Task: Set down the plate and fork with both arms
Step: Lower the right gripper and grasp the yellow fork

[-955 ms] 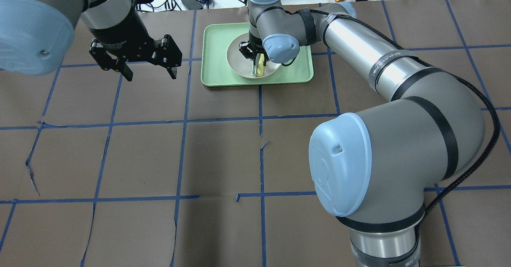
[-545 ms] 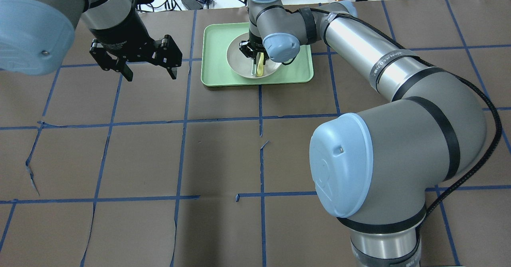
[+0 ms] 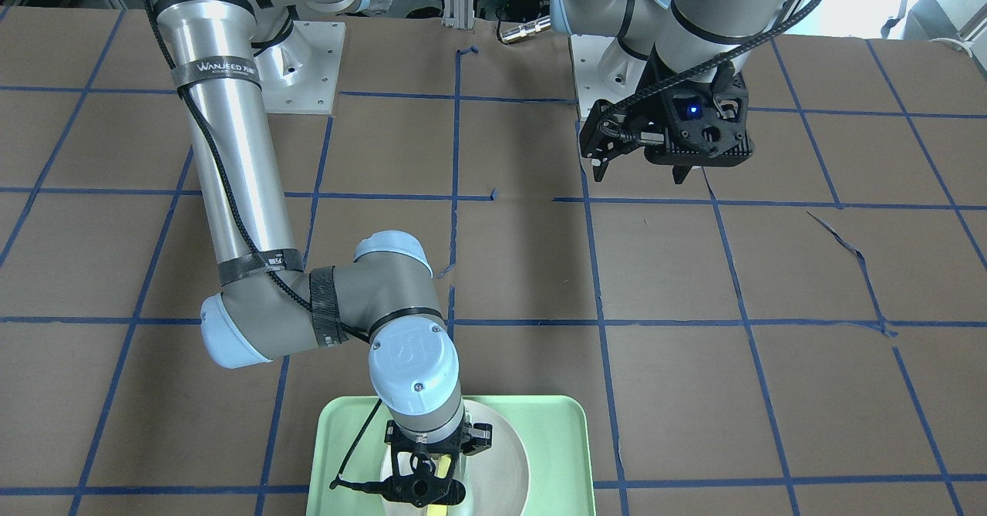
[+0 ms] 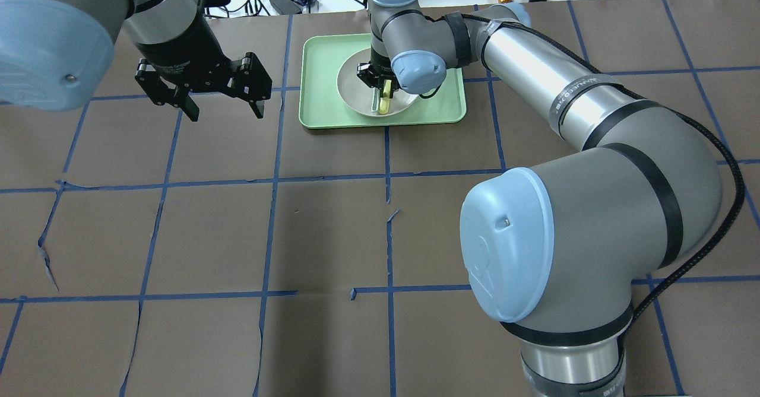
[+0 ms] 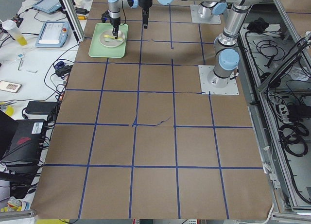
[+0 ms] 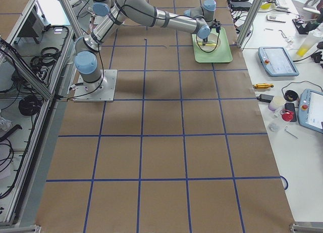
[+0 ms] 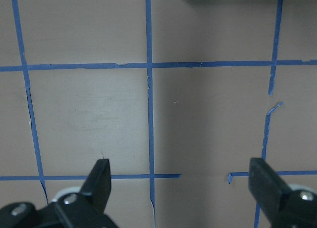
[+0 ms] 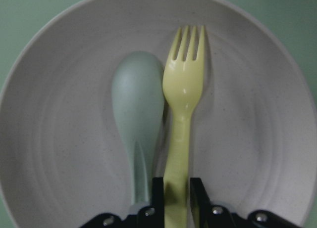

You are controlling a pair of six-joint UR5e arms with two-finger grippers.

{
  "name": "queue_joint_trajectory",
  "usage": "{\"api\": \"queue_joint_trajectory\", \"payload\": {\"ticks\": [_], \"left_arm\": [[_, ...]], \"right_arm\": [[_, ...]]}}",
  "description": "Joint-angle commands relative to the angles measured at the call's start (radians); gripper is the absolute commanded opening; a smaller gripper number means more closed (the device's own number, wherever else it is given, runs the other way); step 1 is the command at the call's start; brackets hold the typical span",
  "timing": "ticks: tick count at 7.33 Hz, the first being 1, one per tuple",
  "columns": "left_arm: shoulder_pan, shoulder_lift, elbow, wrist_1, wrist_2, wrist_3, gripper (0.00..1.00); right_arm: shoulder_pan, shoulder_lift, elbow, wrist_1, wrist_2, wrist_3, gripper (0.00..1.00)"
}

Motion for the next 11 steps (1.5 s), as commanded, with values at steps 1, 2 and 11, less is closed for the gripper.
{"api": "queue_joint_trajectory", "payload": {"ticks": [1, 2, 11], "left_arm": [[0.0, 0.0, 0.0, 0.001, -0.001, 0.0, 1.0], [0.0, 0.001, 0.0, 0.0, -0.001, 0.0, 1.0], [0.0, 0.0, 0.0, 0.0, -0.003, 0.0, 1.0]], "right_arm": [[0.0, 0.002, 0.001, 0.0, 0.0, 0.002, 0.31], [0.0, 0.003, 0.001, 0.0, 0.0, 0.002, 0.31], [-0.002, -0.03, 0.025, -0.003, -0.006, -0.006, 0.06]]}}
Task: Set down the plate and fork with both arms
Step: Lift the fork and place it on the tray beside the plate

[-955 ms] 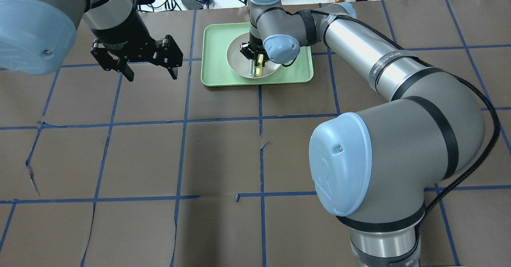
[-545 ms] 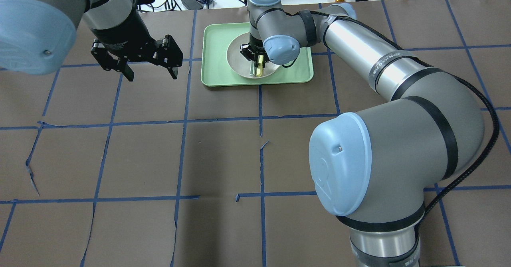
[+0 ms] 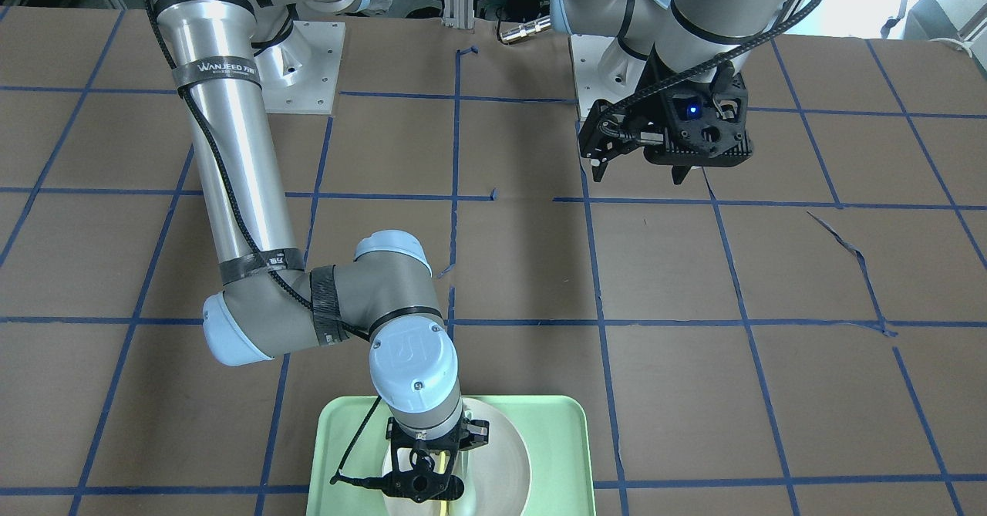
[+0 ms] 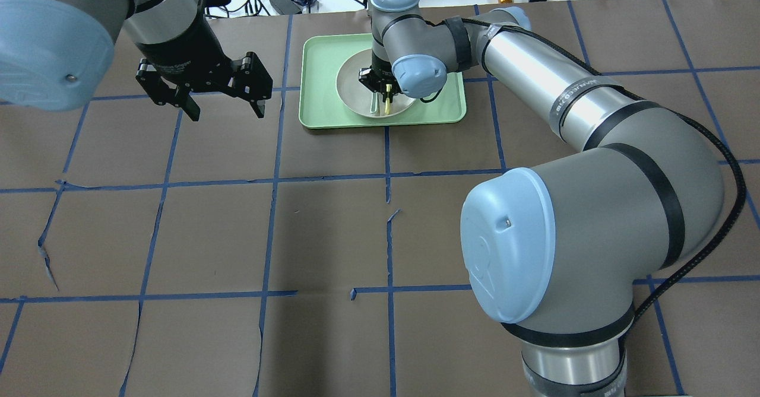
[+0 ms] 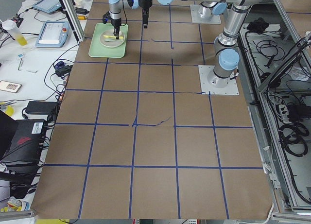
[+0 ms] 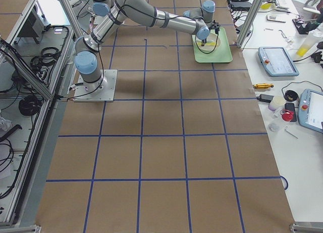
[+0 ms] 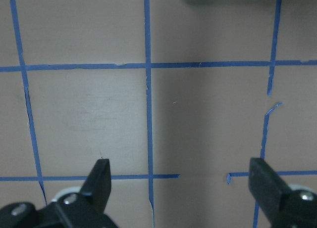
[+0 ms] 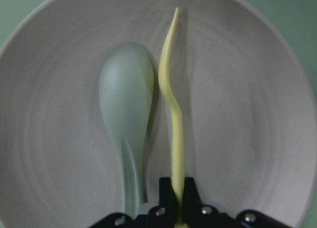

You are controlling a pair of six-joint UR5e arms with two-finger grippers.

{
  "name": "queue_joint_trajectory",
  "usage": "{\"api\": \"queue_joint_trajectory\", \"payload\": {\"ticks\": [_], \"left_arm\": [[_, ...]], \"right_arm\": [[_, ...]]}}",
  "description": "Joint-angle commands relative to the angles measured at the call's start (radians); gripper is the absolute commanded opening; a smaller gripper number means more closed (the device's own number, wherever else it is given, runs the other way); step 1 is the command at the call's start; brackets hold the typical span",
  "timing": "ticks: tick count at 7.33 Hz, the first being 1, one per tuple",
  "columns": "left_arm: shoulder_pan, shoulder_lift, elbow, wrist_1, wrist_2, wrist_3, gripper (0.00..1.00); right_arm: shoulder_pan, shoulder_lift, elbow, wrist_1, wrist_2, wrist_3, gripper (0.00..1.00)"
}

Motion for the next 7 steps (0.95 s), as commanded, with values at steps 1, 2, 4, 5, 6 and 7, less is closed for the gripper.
{"api": "queue_joint_trajectory", "payload": {"ticks": [1, 2, 4, 5, 6, 7], "left_arm": [[0.0, 0.0, 0.0, 0.0, -0.001, 0.0, 1.0], [0.0, 0.0, 0.0, -0.001, 0.0, 0.0, 1.0], [0.0, -0.003, -0.002, -0.001, -0.001, 0.0, 1.0], [0.0, -0.006, -0.005, -0.001, -0.003, -0.002, 1.0], [0.0, -0.006, -0.014, 0.0, 0.0, -0.003, 1.0], [0.0, -0.005, -0.017, 0.003, 0.002, -0.003, 1.0]], "right_arm": [[-0.004, -0.046, 0.008, 0.008, -0.012, -0.042, 0.06], [-0.015, -0.066, 0.009, 0.011, -0.021, -0.073, 0.06], [-0.082, -0.078, 0.032, 0.02, -0.053, -0.212, 0.06], [-0.119, -0.081, 0.055, 0.02, -0.047, -0.272, 0.06], [-0.136, -0.081, 0.08, 0.019, -0.039, -0.288, 0.06], [-0.141, -0.077, 0.083, 0.017, -0.049, -0.303, 0.06]]}}
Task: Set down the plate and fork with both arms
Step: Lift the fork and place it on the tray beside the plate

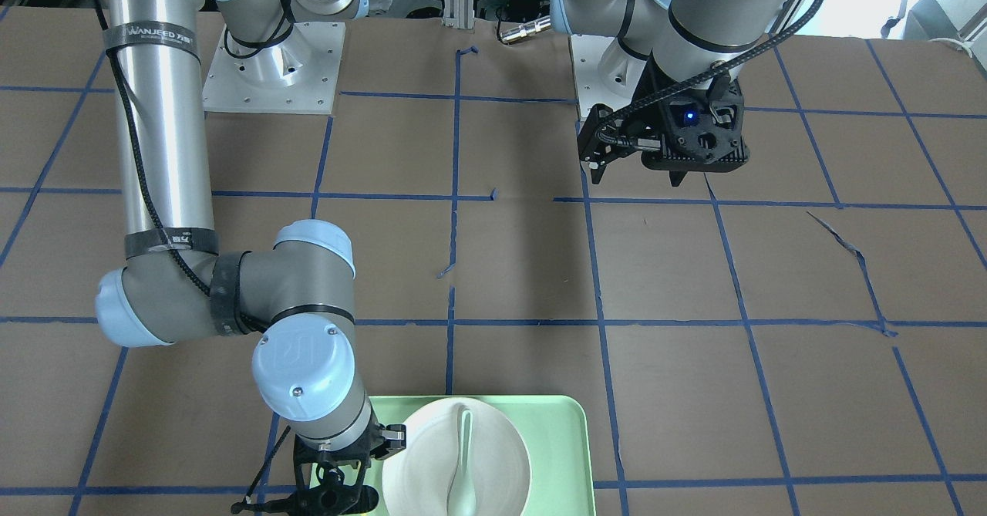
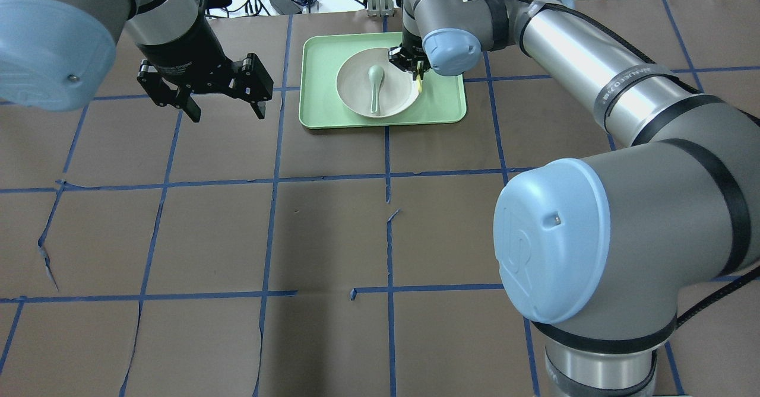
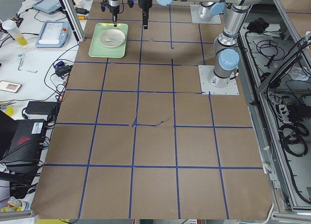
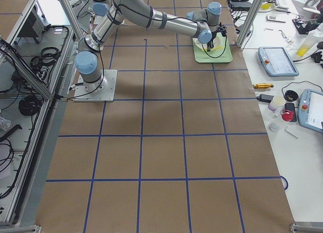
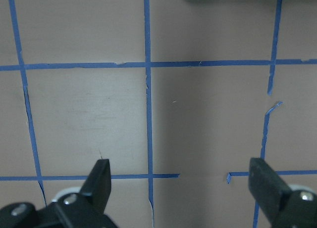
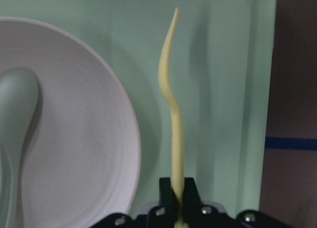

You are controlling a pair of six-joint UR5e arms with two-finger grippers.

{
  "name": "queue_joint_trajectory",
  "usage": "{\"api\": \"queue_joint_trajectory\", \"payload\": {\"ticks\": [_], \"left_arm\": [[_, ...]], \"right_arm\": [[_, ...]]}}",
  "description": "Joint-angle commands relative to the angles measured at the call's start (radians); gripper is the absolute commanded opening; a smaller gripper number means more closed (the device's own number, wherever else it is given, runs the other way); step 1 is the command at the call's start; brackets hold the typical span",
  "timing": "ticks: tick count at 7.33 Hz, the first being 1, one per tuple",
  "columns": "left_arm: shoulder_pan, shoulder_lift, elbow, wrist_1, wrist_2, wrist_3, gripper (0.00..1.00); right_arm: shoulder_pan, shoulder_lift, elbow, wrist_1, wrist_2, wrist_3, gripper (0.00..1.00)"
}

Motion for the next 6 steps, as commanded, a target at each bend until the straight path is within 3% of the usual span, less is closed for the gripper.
{"api": "queue_joint_trajectory", "payload": {"ticks": [1, 6], "left_arm": [[0.0, 0.0, -0.006, 0.003, 0.002, -0.001, 1.0], [0.0, 0.002, -0.008, 0.003, 0.002, -0.001, 1.0]], "right_arm": [[-0.02, 0.016, 0.013, -0.003, -0.003, -0.03, 0.06], [-0.02, 0.038, -0.002, -0.001, 0.026, 0.092, 0.07]]}}
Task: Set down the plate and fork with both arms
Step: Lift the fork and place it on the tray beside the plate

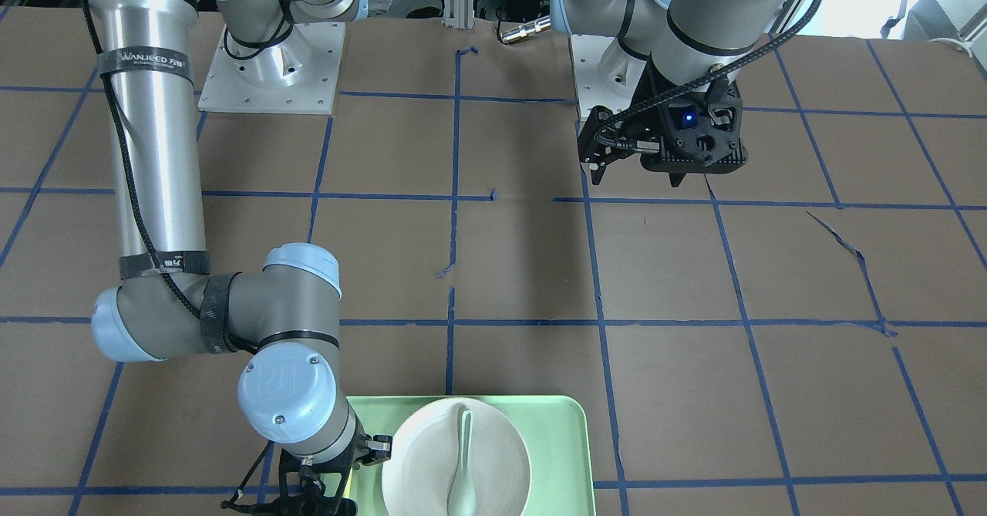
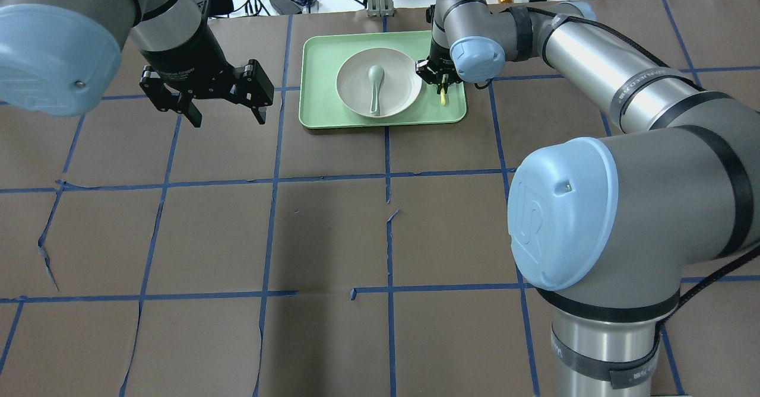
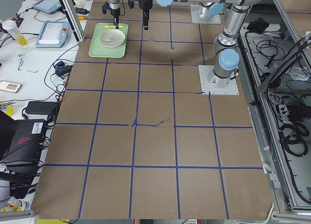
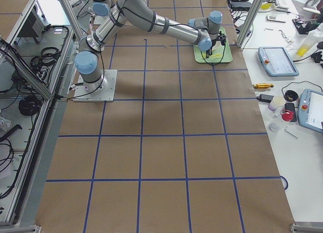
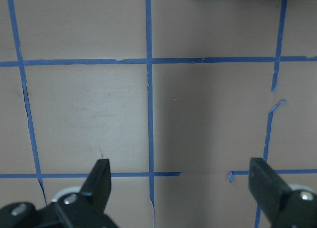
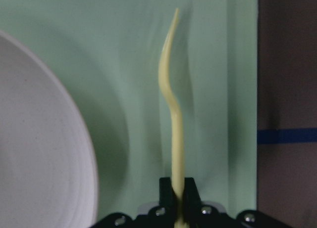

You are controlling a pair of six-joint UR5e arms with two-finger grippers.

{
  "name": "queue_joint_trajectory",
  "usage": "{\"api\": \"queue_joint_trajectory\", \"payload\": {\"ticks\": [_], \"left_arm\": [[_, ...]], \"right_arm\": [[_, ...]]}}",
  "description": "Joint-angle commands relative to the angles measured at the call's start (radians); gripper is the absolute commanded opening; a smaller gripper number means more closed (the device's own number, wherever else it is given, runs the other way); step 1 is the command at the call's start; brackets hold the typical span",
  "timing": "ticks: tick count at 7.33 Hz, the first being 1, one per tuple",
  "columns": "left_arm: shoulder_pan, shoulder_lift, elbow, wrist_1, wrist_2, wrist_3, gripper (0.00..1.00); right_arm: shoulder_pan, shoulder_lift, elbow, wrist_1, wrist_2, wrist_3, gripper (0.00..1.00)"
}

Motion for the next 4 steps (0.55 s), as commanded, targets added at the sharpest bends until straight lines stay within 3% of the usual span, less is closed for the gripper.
{"api": "queue_joint_trajectory", "payload": {"ticks": [1, 3, 4], "left_arm": [[0.0, 0.0, 0.0, 0.0, 0.0, 0.0, 1.0], [0.0, 0.0, 0.0, 0.0, 0.0, 0.0, 1.0], [0.0, -0.001, 0.001, 0.0, 0.0, 0.0, 1.0]], "right_arm": [[0.0, -0.004, -0.004, 0.0, 0.017, -0.006, 0.08], [0.0, -0.004, 0.006, -0.001, 0.019, -0.019, 0.14], [0.0, -0.004, 0.009, -0.001, 0.019, -0.025, 0.95]]}}
